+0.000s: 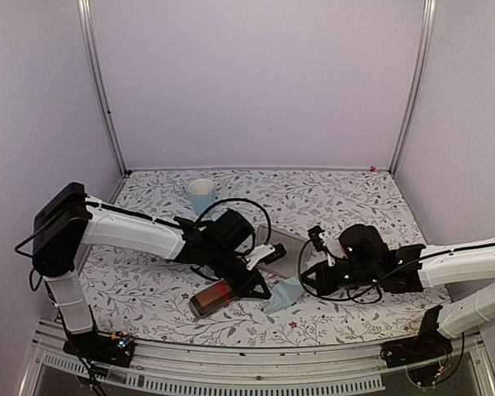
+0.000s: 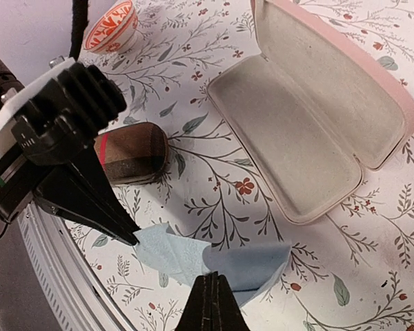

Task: Organize the sunglasses
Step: Pick up the glasses cleaning cloth from the center of the board, then adjust the glasses cleaning cloth at the center of the board.

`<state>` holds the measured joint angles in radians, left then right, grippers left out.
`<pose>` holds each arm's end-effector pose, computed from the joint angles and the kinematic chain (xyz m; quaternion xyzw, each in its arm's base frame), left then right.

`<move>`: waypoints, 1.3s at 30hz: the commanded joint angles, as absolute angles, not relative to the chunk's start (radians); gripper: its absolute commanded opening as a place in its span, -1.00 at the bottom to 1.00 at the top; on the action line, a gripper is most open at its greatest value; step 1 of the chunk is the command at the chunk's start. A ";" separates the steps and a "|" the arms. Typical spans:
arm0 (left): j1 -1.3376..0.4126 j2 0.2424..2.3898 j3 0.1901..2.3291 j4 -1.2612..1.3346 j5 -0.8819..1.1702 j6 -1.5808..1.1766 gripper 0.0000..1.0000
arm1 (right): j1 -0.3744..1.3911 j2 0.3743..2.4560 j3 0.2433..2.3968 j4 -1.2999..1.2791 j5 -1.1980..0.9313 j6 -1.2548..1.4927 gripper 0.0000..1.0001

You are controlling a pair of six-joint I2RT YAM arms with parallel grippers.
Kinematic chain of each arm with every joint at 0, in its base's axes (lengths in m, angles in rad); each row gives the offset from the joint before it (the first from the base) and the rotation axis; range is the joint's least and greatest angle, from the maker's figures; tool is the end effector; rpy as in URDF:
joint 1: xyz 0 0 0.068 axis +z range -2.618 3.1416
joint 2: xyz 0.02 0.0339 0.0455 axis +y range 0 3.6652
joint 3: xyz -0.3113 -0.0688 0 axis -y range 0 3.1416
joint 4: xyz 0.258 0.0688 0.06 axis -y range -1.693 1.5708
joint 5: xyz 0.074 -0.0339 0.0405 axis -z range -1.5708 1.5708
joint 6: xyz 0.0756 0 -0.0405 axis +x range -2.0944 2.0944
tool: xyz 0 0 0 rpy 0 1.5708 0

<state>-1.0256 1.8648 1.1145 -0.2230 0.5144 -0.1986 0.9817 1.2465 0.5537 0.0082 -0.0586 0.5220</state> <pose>0.1852 -0.3771 0.1638 0.4399 0.8163 -0.3625 0.0933 0.1482 0.2298 0.1954 -0.2180 0.8764 0.3120 0.2950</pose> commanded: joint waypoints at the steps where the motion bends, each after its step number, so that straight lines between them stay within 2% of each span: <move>1: -1.022 1.782 1.148 -0.232 0.471 -0.165 -1.00 | 0.976 1.179 0.563 -0.058 -0.052 0.472 -1.00; 12: -1.088 1.676 1.137 -0.288 0.383 -0.165 -1.00 | 1.014 1.005 0.549 -0.145 -0.122 0.415 -1.00; 30: -1.236 1.636 1.045 -0.253 0.273 -0.285 -1.00 | 1.195 0.873 0.449 -0.177 -0.023 0.571 -1.00; 39: -1.243 1.701 1.006 -0.202 0.275 -0.272 -0.80 | 1.208 0.865 0.397 -0.187 0.031 0.668 -1.00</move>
